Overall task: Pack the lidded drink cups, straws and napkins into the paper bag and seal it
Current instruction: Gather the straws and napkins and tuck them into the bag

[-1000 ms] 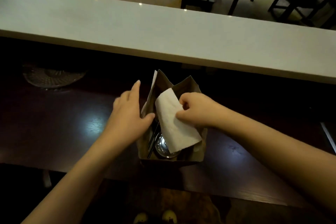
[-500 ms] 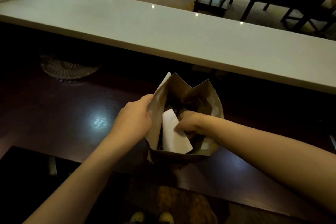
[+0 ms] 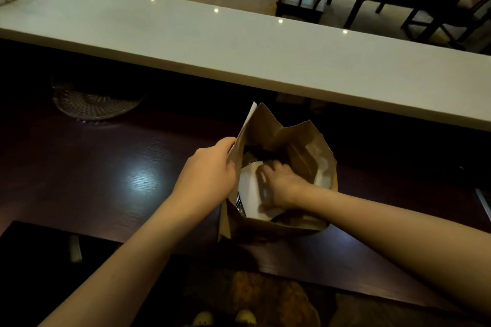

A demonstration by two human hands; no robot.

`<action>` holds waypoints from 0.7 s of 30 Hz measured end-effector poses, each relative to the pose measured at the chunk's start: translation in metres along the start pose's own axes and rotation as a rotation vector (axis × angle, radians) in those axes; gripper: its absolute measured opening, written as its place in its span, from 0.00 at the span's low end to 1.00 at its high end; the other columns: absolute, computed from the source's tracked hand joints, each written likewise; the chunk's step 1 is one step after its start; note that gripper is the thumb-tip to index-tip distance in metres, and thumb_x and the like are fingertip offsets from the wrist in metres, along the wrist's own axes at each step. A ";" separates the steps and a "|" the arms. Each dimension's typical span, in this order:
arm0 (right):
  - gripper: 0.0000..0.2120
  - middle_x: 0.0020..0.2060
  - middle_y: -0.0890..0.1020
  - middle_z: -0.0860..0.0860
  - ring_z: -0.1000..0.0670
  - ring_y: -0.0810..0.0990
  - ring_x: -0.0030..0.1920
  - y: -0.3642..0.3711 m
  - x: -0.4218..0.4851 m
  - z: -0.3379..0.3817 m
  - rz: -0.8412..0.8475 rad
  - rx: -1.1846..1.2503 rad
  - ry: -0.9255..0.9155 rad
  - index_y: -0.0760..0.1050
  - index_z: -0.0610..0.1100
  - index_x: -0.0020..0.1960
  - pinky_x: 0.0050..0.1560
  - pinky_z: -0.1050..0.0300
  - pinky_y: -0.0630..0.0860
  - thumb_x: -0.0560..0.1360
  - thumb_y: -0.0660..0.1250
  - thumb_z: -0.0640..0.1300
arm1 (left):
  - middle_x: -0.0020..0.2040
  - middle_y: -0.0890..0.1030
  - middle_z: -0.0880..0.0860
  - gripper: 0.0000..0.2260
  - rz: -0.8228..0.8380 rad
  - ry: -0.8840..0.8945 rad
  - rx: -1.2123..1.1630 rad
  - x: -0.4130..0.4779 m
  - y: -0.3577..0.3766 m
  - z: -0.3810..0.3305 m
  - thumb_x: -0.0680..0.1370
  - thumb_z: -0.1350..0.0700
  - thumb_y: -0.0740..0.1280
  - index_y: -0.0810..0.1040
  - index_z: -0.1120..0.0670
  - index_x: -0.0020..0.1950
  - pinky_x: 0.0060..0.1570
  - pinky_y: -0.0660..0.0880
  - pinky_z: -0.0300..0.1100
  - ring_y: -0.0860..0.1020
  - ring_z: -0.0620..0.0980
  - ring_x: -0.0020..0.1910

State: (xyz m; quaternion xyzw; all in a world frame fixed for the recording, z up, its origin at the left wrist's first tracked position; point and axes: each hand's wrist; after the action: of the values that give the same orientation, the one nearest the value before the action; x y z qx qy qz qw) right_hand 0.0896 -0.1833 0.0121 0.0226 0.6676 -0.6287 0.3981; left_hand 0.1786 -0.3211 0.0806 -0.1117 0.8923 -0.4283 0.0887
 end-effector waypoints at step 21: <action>0.35 0.66 0.68 0.53 0.53 0.65 0.66 -0.108 -0.089 -0.059 -0.239 0.113 -0.312 0.63 0.50 0.70 0.63 0.65 0.62 0.68 0.74 0.47 | 0.53 0.78 0.40 0.17 0.160 -0.049 -0.360 -0.010 -0.013 0.013 0.77 0.48 0.62 0.70 0.41 0.66 0.52 0.76 0.35 0.77 0.38 0.52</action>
State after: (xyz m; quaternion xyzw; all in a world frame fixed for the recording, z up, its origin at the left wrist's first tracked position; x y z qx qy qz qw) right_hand 0.0635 -0.1136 0.1448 -0.1321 0.5597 -0.7036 0.4174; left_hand 0.1927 -0.3359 0.0832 -0.0650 0.9581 -0.2505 0.1226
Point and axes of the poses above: each hand's wrist, its own x-axis towards the middle knuckle, its own y-axis out of the palm, z = x × y
